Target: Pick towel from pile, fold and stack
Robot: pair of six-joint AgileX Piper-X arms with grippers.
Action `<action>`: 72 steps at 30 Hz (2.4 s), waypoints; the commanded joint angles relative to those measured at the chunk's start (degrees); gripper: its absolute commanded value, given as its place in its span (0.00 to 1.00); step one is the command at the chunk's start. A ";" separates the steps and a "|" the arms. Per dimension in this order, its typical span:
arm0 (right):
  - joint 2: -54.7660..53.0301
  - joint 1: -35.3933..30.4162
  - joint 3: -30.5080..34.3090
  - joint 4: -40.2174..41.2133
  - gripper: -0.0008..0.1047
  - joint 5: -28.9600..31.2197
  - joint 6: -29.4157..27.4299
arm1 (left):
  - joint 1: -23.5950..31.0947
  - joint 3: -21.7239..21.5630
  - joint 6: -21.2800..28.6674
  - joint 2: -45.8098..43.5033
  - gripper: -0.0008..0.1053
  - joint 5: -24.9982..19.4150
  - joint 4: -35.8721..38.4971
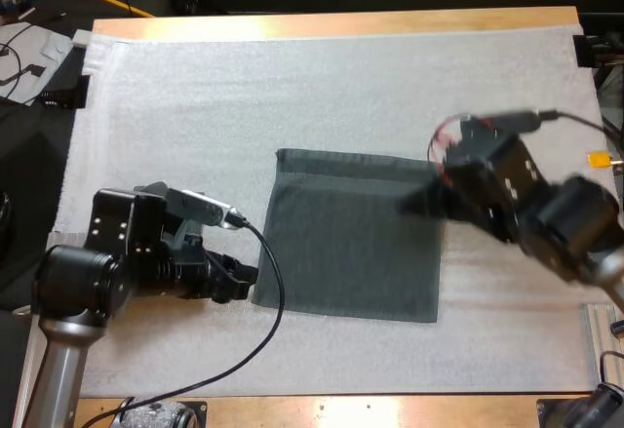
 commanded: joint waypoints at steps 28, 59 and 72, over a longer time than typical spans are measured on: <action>-22.15 18.11 33.75 -0.63 0.58 -2.41 27.19 | -0.25 7.35 -1.04 -16.38 0.56 0.10 5.47; -10.68 -2.79 55.56 -40.44 0.55 -22.91 36.59 | -0.06 11.08 -0.76 -16.17 0.56 0.76 5.29; -1.48 -1.73 55.83 -45.60 0.41 -24.31 40.52 | -0.06 11.08 -1.20 -16.19 0.55 1.20 5.54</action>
